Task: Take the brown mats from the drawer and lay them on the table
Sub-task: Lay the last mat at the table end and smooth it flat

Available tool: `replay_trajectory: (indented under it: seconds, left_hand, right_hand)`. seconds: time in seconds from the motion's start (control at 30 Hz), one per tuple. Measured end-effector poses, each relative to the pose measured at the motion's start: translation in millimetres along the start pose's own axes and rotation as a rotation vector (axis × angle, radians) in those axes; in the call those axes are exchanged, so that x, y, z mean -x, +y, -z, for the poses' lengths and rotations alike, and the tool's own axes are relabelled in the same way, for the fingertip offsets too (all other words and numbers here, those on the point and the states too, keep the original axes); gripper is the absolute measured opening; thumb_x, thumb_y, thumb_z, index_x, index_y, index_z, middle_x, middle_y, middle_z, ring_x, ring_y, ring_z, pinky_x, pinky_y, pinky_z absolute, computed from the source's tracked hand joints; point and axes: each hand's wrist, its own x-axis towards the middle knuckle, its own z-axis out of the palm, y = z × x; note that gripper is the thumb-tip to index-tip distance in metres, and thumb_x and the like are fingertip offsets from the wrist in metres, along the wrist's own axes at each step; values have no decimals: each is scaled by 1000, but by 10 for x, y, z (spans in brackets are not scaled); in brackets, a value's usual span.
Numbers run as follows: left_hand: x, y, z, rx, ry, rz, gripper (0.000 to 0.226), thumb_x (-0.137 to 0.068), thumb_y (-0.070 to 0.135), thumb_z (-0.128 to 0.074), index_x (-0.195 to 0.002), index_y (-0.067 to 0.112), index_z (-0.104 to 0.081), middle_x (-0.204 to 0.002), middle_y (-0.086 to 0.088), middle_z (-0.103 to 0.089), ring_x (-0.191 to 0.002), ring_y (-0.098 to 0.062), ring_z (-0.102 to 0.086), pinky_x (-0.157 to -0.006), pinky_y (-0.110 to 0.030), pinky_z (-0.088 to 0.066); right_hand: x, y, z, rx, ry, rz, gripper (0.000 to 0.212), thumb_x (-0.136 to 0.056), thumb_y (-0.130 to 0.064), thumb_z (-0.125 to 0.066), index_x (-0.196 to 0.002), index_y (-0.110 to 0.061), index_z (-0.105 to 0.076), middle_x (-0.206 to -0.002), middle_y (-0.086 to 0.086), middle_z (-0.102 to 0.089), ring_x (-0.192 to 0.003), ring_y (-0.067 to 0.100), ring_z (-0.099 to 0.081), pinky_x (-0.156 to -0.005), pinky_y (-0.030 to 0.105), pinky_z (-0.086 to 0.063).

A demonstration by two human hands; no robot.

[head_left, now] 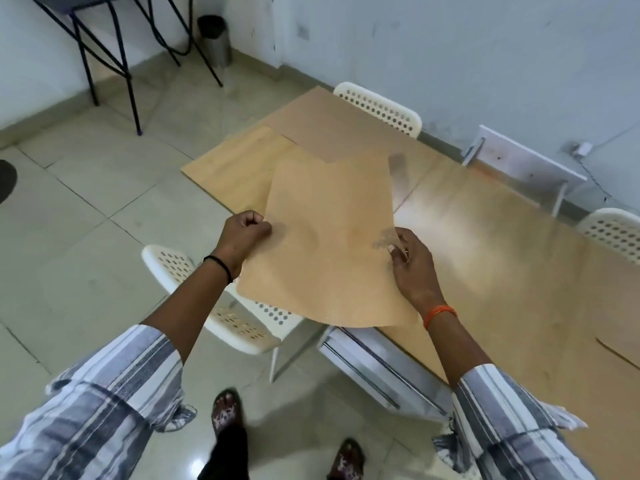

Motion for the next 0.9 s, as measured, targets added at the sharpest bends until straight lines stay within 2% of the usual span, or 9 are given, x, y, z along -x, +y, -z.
replay_trajectory:
  seconds: [0.1, 0.23, 0.3, 0.37, 0.5, 0.63, 0.7, 0.8, 0.9]
  left_hand:
    - [-311, -131, 542, -76, -16, 68, 25, -85, 7, -61, -67, 13, -44, -64, -4, -38, -55, -16, -34, -47, -21, -30]
    - [-588, -212, 948, -112, -105, 264, 5, -85, 9, -59, -85, 3, -59, -76, -17, -60, -65, -28, -60, -59, -34, -55]
    - [-684, -192, 1020, -129, -178, 336, 13, -90, 9, -56, -85, -3, -61, -74, -16, -64, -57, -29, -63, -55, -34, -59]
    - [-789, -165, 1050, -151, -225, 379, 18, -93, 11, -54, -83, -2, -61, -68, -13, -61, -47, -23, -62, -51, -32, -58]
    - [-1017, -167, 1049, -177, -296, 468, 15, -96, 11, -48, -88, 2, -57, -67, -12, -61, -42, -18, -63, -50, -30, -58]
    - [-1159, -211, 984, -68, -218, 560, 13, -97, 9, -48, -91, 0, -55, -65, -13, -59, -38, -17, -62, -47, -30, -57]
    - [-1276, -254, 921, 1, -149, 585, 11, -96, 7, -49, -91, -1, -55, -65, -13, -55, -36, -17, -60, -44, -30, -56]
    - [-1334, -317, 797, 97, -99, 598, 9, -96, 5, -49, -101, 0, -53, -72, -11, -52, -37, -18, -61, -42, -30, -55]
    - [-1334, -383, 622, 157, -158, 693, 14, -99, 11, -45, -101, 0, -54, -77, -13, -60, -46, -21, -66, -44, -30, -56]
  right_hand:
    - [-123, -271, -536, 19, -34, -38, 31, -99, -7, -52, -128, -11, -60, -124, 3, -65, -116, 17, -58, -94, 18, -42]
    - [-282, -466, -1049, 52, -127, -150, 36, -100, -13, -53, -135, -11, -57, -134, 6, -62, -127, 22, -54, -106, 37, -44]
    - [-343, -543, -1226, 85, -141, -186, 38, -99, -14, -53, -137, -11, -56, -135, 8, -61, -130, 24, -53, -106, 35, -43]
    - [-439, -628, -1347, 131, -147, -203, 38, -99, -14, -54, -137, -12, -55, -136, 8, -60, -129, 25, -53, -102, 31, -42]
    - [-780, -700, -1430, 267, -167, -216, 41, -99, -22, -53, -140, -16, -52, -137, 10, -59, -127, 29, -54, -101, 37, -45]
    - [-1149, -749, -1477, 468, -226, -230, 50, -102, -27, -48, -148, -13, -35, -141, 16, -53, -124, 35, -52, -96, 38, -45]
    - [-1323, -772, -1557, 559, -226, -244, 60, -100, -27, -50, -152, -12, -25, -149, 16, -42, -131, 37, -44, -103, 47, -41]
    - [-1365, -851, -1743, 656, -172, -273, 68, -99, -30, -49, -156, -14, -16, -163, 10, -17, -148, 36, -18, -116, 62, -21]
    - [-1230, -895, -2015, 584, -185, -372, 68, -99, -37, -46, -156, -17, -16, -166, 6, -7, -151, 34, -7, -116, 65, -15]
